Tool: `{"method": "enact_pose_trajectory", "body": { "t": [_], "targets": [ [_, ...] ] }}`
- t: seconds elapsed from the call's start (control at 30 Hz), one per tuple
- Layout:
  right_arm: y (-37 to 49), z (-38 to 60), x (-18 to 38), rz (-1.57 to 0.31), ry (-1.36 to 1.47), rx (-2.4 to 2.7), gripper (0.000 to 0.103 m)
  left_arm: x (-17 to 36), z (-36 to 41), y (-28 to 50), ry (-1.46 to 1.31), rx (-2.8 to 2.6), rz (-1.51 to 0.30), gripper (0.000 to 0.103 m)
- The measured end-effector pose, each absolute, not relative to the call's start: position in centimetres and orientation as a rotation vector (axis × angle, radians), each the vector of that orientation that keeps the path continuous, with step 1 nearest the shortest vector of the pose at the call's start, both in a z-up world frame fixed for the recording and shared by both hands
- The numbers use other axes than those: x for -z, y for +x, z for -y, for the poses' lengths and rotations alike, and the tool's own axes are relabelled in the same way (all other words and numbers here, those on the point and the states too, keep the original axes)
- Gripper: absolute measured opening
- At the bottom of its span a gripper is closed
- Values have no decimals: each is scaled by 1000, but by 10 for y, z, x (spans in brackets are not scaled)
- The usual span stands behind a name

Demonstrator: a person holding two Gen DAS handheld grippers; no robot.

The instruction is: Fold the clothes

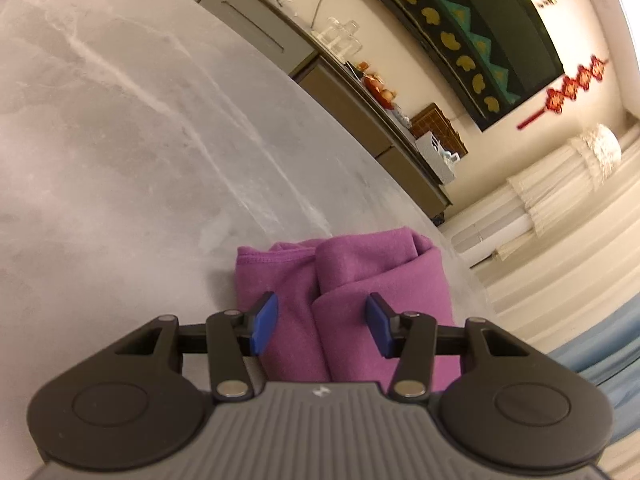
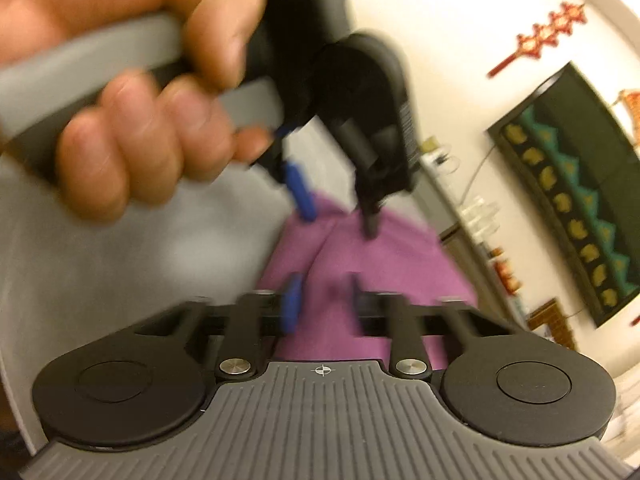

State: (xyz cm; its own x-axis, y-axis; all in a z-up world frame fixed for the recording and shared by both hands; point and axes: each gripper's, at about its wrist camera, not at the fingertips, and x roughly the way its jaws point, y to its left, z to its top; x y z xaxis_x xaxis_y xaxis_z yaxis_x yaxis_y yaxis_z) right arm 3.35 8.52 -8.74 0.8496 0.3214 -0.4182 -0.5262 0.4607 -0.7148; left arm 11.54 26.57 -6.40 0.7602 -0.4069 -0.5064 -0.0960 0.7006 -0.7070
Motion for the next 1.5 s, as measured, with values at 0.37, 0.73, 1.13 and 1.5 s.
{"method": "enact_pose_trajectory", "body": {
  "t": [0.37, 0.73, 1.13, 1.5],
  "targets": [
    [92, -118, 71, -407, -818, -489, 7, 83, -272, 126, -888, 213, -739, 51],
    [51, -120, 88, -347, -876, -628, 6, 36, -279, 91, -798, 155, -531, 52],
    [46, -1, 13, -428, -364, -579, 46, 46, -236, 109, -622, 257, -654, 45],
    [94, 38, 21, -552, -247, -541, 39, 32, -214, 88, -435, 185, -697, 44]
  ]
}}
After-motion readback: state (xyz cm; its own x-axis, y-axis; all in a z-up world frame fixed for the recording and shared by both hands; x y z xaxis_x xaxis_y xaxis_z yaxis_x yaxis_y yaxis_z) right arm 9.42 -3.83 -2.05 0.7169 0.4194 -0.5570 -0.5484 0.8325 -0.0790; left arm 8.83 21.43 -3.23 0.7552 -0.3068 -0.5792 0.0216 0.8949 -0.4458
